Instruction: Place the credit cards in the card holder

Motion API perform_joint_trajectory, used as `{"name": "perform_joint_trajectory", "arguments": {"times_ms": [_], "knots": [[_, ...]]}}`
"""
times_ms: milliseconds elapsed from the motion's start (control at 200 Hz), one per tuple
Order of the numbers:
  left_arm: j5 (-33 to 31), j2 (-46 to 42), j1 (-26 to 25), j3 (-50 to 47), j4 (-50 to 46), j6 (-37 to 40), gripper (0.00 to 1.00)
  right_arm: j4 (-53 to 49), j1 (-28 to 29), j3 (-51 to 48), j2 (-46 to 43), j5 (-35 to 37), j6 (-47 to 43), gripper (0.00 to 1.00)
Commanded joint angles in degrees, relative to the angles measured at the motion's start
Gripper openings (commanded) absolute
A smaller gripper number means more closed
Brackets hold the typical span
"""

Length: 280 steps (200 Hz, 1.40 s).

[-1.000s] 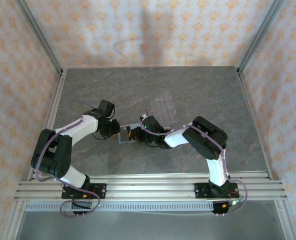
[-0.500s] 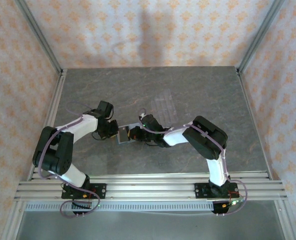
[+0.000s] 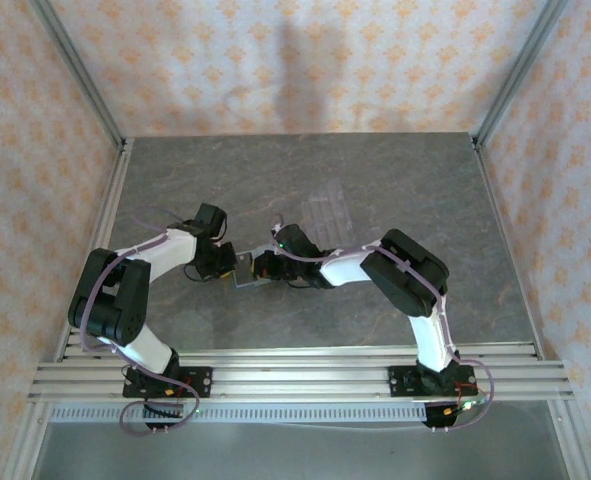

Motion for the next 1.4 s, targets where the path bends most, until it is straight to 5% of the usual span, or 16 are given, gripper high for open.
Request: {"name": "perform_joint_trajectory", "arguments": {"times_ms": [0, 190, 390, 565, 831, 1396], "knots": [[-0.81, 2.54, -0.04, -2.11, 1.91, 0.0, 0.0, -2.33, 1.08, 2.32, 1.79, -1.31, -2.32, 0.0], [-0.76, 2.45, -0.25, -2.4, 2.13, -0.09, 0.0, -3.36, 1.44, 2.02, 0.12, -0.59, -3.24, 0.07], [-0.93, 1.92, -0.23, -3.24, 2.56, -0.14, 0.0, -16.54, 1.35, 2.01, -10.12, 7.76, -9.2, 0.3], [-0.42, 1.79, -0.23, -3.83, 3.68, -0.67, 0.0, -27.73, 1.52, 3.93, -15.52, 14.99, -13.85, 0.39], [-0.3, 0.88, -0.32, -3.82, 3.21, -0.19, 0.0, -39.9, 3.06, 10.85, -11.56, 26.39, -21.58, 0.56], [-0.04, 0.87, -0.39, -3.91, 3.49, -0.17, 0.0, -49.7, 7.4, 17.96, -0.55, 46.68, -23.7, 0.6]]}}
